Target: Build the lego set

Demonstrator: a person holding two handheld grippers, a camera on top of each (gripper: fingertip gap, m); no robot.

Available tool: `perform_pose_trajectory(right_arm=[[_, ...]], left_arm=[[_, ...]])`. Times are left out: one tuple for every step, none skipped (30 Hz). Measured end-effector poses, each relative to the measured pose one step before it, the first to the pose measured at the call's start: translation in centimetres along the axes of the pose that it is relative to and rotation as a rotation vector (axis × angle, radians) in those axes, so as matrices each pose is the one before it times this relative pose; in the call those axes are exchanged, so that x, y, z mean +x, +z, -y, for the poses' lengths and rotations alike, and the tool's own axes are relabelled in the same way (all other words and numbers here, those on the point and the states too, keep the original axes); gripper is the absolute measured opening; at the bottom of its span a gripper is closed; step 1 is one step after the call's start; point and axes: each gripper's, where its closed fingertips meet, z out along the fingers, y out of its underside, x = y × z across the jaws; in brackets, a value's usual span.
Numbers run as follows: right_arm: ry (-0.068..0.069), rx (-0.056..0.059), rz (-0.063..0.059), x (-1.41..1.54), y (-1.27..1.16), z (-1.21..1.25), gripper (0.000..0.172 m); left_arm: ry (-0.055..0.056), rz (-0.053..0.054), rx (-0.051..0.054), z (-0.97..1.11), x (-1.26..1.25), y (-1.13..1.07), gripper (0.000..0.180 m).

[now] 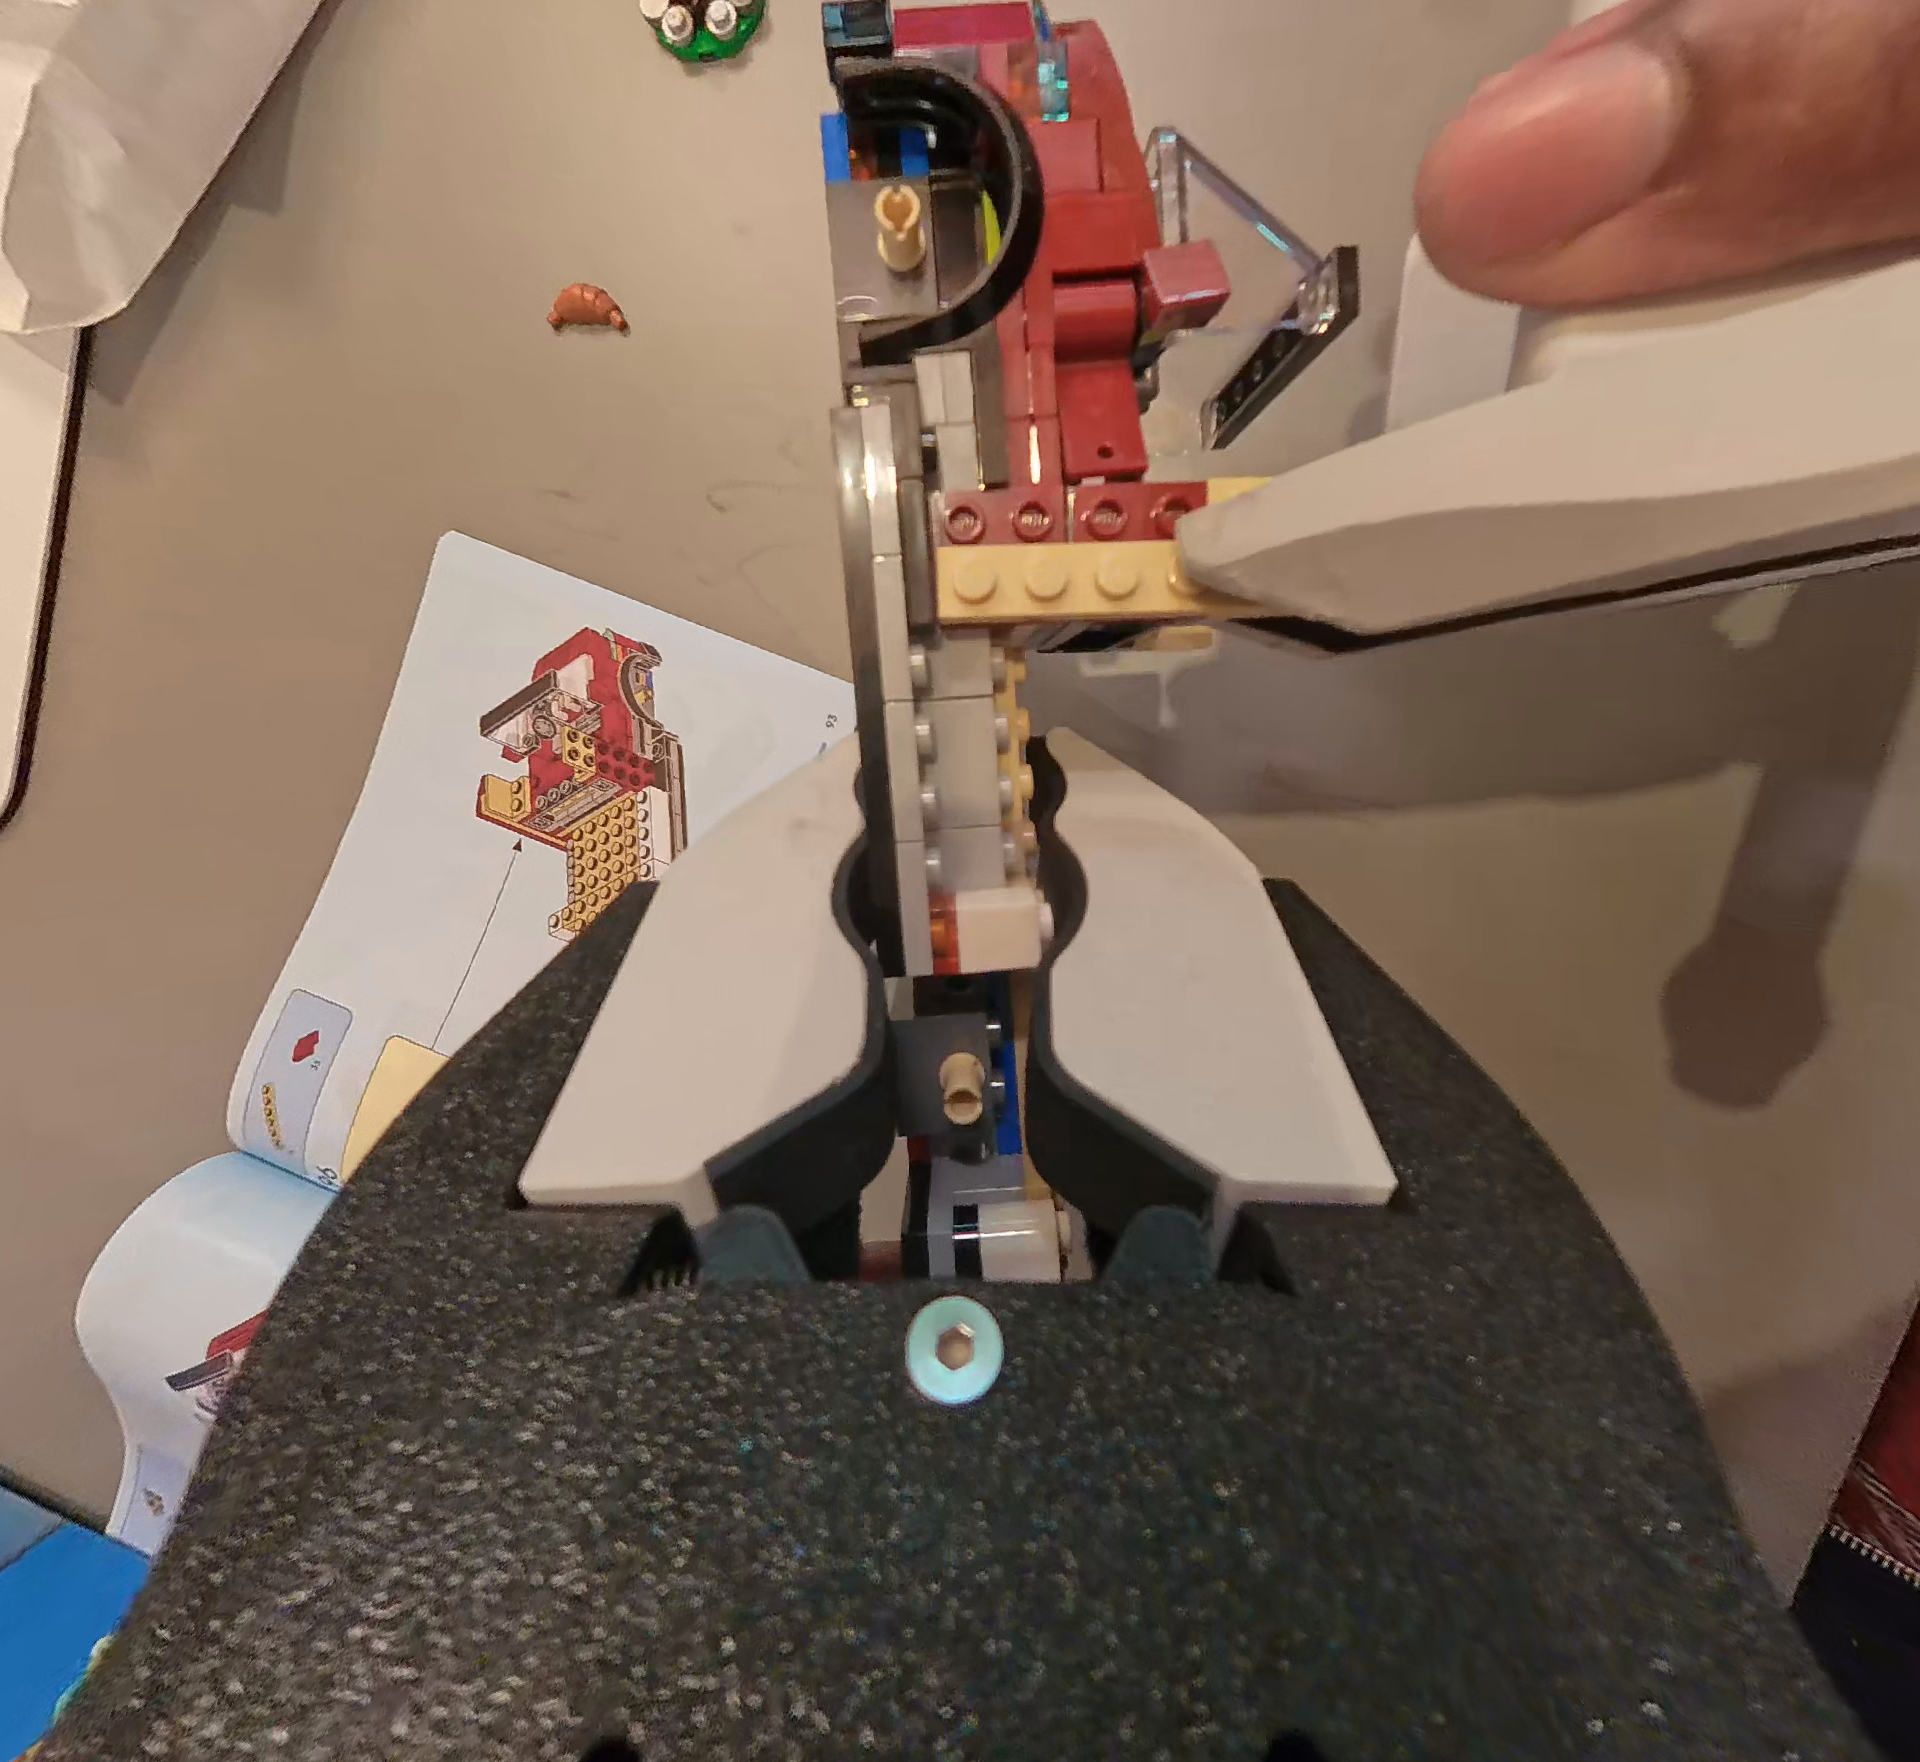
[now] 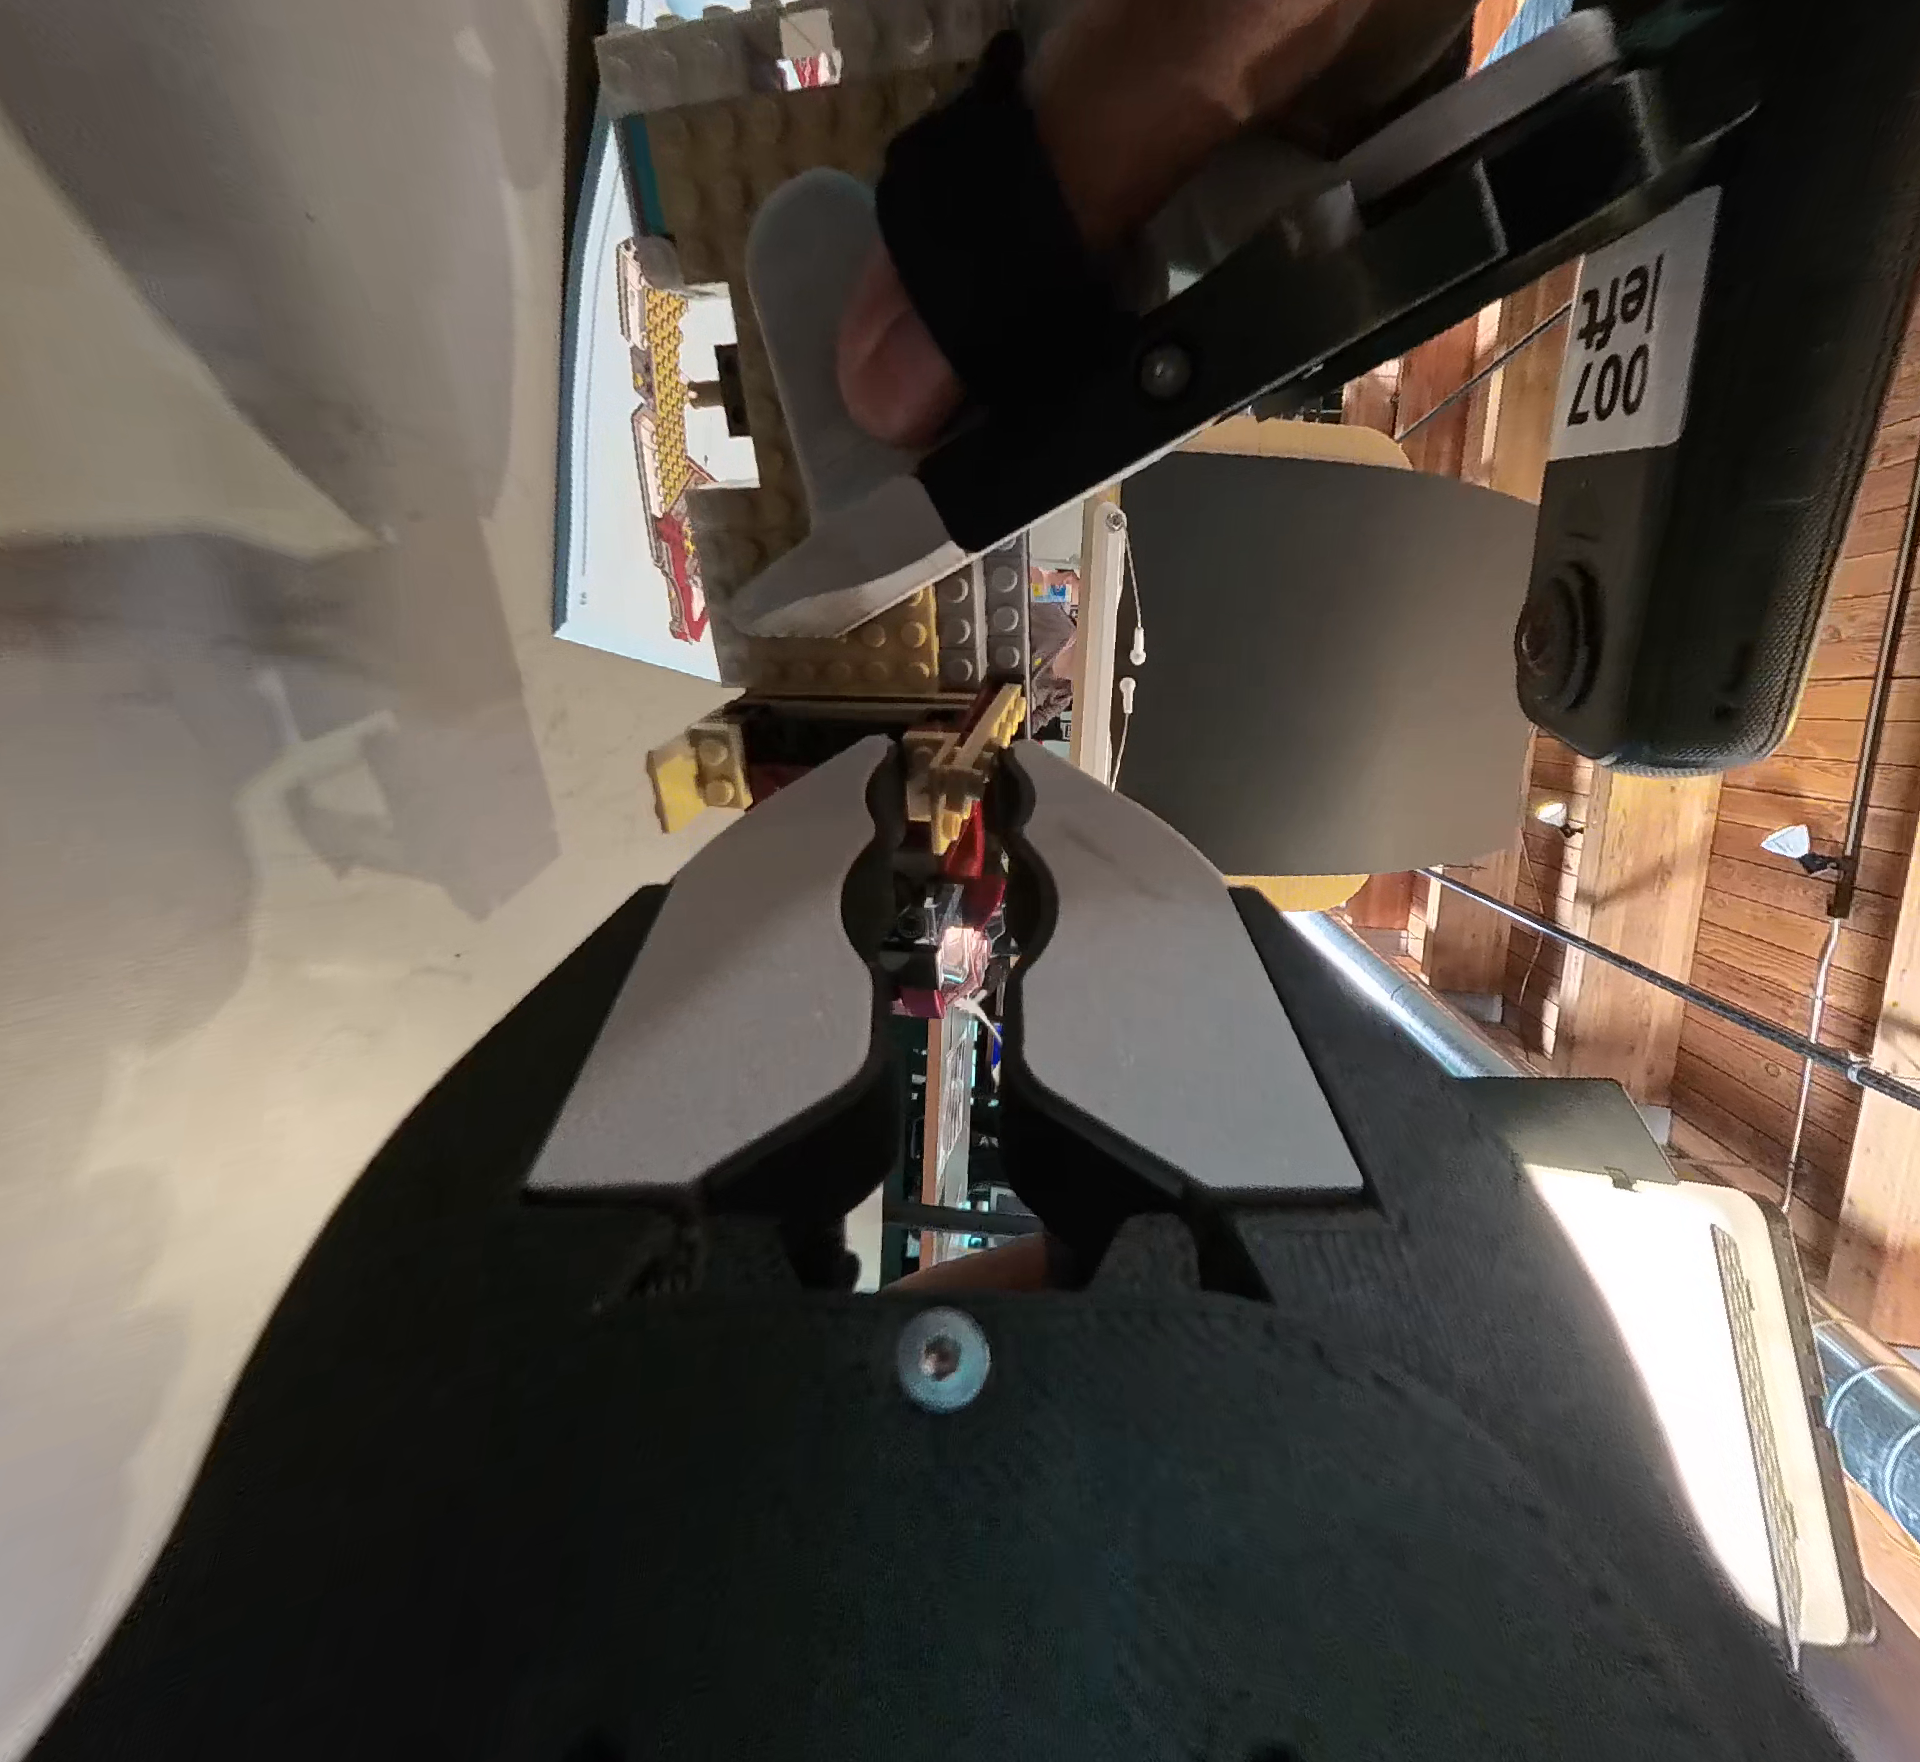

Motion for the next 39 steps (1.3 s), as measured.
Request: perform_pose_trajectory(right_arm=[[-0.0040,0.0038,-0.0003,0.021,0.005,-0.010,0.016],[-0.0024,0.0041,-0.0001,0.025,-0.004,-0.011,0.016],[0.0007,0.0054,0.0026,0.008,0.000,0.007,0.016],[0.0033,0.0039,0.0030,0.024,-0.008,-0.006,0.015],[-0.0017,0.0037,0.0027,0.016,0.005,-0.006,0.015],[-0.0054,0.0031,0.0013,0.029,-0.005,0.003,0.016],[-0.0057,0.0015,0.0013,0.013,0.009,-0.016,0.016],[-0.0074,0.0005,0.0025,-0.009,0.013,-0.002,0.015],[-0.0077,0.0008,0.0041,-0.028,0.010,0.010,0.015],[-0.0087,0.0010,0.0029,-0.024,0.024,-0.004,0.015],[-0.0120,0.0011,0.0011,-0.011,0.007,-0.002,0.015],[-0.0107,0.0016,0.0001,0.004,0.014,-0.004,0.015],[-0.0064,0.0040,0.0003,-0.005,0.005,0.004,0.015],[-0.0048,0.0053,0.0003,0.001,-0.007,0.011,0.015],[-0.0076,0.0034,-0.0015,0.036,-0.010,-0.009,0.015],[-0.0092,0.0034,-0.0014,0.025,-0.012,0.002,0.015],[-0.0078,0.0022,-0.0005,0.004,-0.012,-0.009,0.015],[-0.0104,-0.0007,0.0001,0.014,0.013,-0.023,0.015],[-0.0147,-0.0006,0.0000,-0.004,0.021,-0.017,0.015],[-0.0148,-0.0002,0.0016,-0.034,0.025,-0.009,0.015],[-0.0118,0.0005,0.0036,-0.043,0.034,-0.020,0.015],[-0.0117,0.0018,0.0036,-0.047,0.030,-0.020,0.015],[-0.0099,0.0022,0.0031,-0.025,0.033,-0.027,0.015],[-0.0078,0.0027,0.0028,-0.029,0.027,-0.025,0.015],[-0.0041,0.0023,0.0014,0.007,0.030,-0.019,0.015],[-0.0034,0.0009,0.0022,0.001,0.031,-0.044,0.015],[0.0013,-0.0029,0.0019,0.014,0.048,-0.063,0.015],[0.0102,-0.0043,-0.0005,0.047,0.049,-0.069,0.016],[0.0200,0.0009,-0.0076,0.103,0.031,0.005,0.017],[0.0145,-0.0007,-0.0152,0.111,0.023,0.015,0.016],[0.0015,-0.0054,-0.0185,0.126,0.047,-0.023,0.017],[0.0032,-0.0033,-0.0151,0.063,0.025,0.009,0.017],[0.0062,0.0013,-0.0093,0.043,0.004,-0.007,0.016],[0.0134,0.0029,-0.0040,0.043,0.025,-0.020,0.017],[0.0170,0.0008,0.0018,0.065,-0.002,-0.011,0.017],[0.0140,0.0007,0.0049,0.007,0.001,-0.006,0.016],[0.0096,0.0003,0.0033,0.009,-0.006,0.011,0.017],[0.0017,-0.0013,-0.0001,0.024,0.041,-0.036,0.017],[-0.0036,-0.0011,-0.0013,0.027,0.039,-0.013,0.016]], left_arm=[[0.0010,0.0004,-0.0003,0.012,-0.020,-0.015,0.025],[0.0003,0.0003,0.0005,0.021,-0.023,-0.021,0.025],[0.0007,-0.0001,-0.0011,-0.009,-0.004,-0.016,0.025],[0.0006,0.0005,0.0001,-0.002,-0.013,-0.024,0.025],[0.0002,0.0004,0.0004,0.013,-0.003,-0.027,0.025],[-0.0010,-0.0001,0.0002,-0.007,-0.002,-0.026,0.025],[-0.0008,0.0010,0.0000,0.003,-0.017,-0.020,0.025],[0.0000,0.0024,-0.0015,-0.014,-0.024,-0.008,0.025],[-0.0004,0.0025,-0.0021,-0.026,-0.021,-0.004,0.025],[-0.0002,0.0017,-0.0021,-0.030,-0.017,0.018,0.025],[-0.0007,0.0016,-0.0003,-0.014,-0.023,0.004,0.025],[-0.0015,0.0006,0.0001,-0.010,-0.018,0.008,0.025],[-0.0001,0.0012,-0.0004,-0.012,-0.023,-0.006,0.025],[0.0009,0.0017,-0.0009,-0.013,-0.024,-0.019,0.025],[-0.0004,0.0014,0.0005,0.016,-0.017,-0.014,0.025],[0.0004,0.0018,0.0011,0.021,-0.016,-0.035,0.025],[0.0012,0.0011,-0.0001,0.015,-0.017,-0.015,0.025],[0.0003,0.0022,0.0007,0.014,-0.031,-0.004,0.025],[-0.0006,0.0017,-0.0002,0.004,-0.038,0.005,0.025],[0.0001,0.0023,-0.0016,-0.012,-0.034,0.017,0.025],[-0.0001,0.0020,-0.0019,-0.025,-0.040,0.034,0.025],[-0.0012,0.0012,-0.0016,-0.020,-0.027,0.049,0.025],[-0.0009,0.0013,-0.0005,-0.013,-0.033,0.042,0.025],[-0.0010,0.0001,-0.0004,-0.013,-0.025,0.032,0.025],[-0.0015,0.0001,0.0008,-0.006,-0.033,0.014,0.025],[-0.0014,-0.0004,0.0007,-0.002,-0.028,0.004,0.025],[-0.0026,0.0003,0.0012,0.010,-0.034,0.012,0.025],[-0.0047,0.0009,0.0030,0.028,-0.058,0.014,0.025],[-0.0039,-0.0012,0.0041,0.043,-0.050,-0.023,0.025],[-0.0031,-0.0040,0.0061,0.080,-0.021,-0.072,0.025],[-0.0020,-0.0005,0.0030,0.033,-0.063,-0.065,0.025],[-0.0026,0.0016,0.0050,0.041,-0.073,-0.052,0.025],[-0.0024,-0.0022,0.0035,0.009,-0.028,-0.023,0.025],[-0.0030,-0.0037,0.0017,-0.024,-0.001,-0.019,0.025],[-0.0020,-0.0032,0.0019,-0.022,0.007,-0.009,0.025],[-0.0009,-0.0033,0.0007,-0.026,0.040,-0.003,0.025],[-0.0002,-0.0030,0.0004,-0.025,0.030,-0.014,0.025],[-0.0008,-0.0010,-0.0001,-0.007,0.002,-0.014,0.025],[0.0015,0.0023,-0.0005,-0.004,-0.022,-0.027,0.025]])
